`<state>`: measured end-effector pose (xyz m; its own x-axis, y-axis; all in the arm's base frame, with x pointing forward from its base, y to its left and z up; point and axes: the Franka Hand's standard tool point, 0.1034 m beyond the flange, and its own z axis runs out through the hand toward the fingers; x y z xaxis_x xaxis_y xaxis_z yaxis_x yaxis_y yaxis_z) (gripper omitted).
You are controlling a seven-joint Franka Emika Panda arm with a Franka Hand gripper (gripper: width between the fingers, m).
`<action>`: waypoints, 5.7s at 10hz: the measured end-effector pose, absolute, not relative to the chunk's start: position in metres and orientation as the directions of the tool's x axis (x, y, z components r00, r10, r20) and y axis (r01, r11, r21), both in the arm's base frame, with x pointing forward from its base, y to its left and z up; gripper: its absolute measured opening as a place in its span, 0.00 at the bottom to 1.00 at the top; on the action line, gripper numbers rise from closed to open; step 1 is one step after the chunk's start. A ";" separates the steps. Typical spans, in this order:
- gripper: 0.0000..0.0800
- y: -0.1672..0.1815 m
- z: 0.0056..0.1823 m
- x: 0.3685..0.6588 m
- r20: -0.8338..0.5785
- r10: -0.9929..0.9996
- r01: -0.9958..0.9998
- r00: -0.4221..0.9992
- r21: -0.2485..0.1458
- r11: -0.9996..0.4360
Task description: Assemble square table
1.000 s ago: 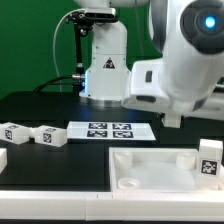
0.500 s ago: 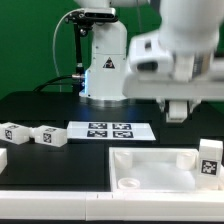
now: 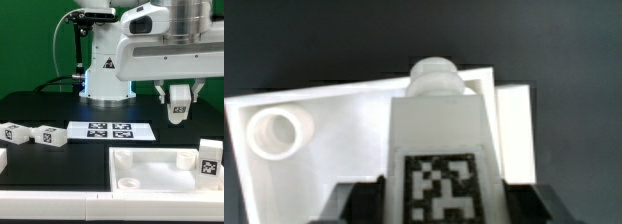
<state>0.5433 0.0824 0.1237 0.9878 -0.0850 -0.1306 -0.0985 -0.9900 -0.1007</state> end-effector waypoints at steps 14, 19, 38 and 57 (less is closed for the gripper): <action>0.36 -0.012 0.121 0.632 0.364 0.071 0.072 0.929 0.011 -0.997; 0.36 -0.029 0.107 0.623 0.363 0.080 0.073 0.929 0.033 -0.997; 0.36 -0.007 0.072 0.629 0.411 0.046 0.040 0.910 0.024 -0.999; 0.70 0.005 0.071 0.637 0.017 -0.006 -0.004 1.000 -0.102 -0.995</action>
Offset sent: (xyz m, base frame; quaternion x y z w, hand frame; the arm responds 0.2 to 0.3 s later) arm 0.0834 -0.0251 0.0236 -0.0307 0.1810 -0.1233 0.9752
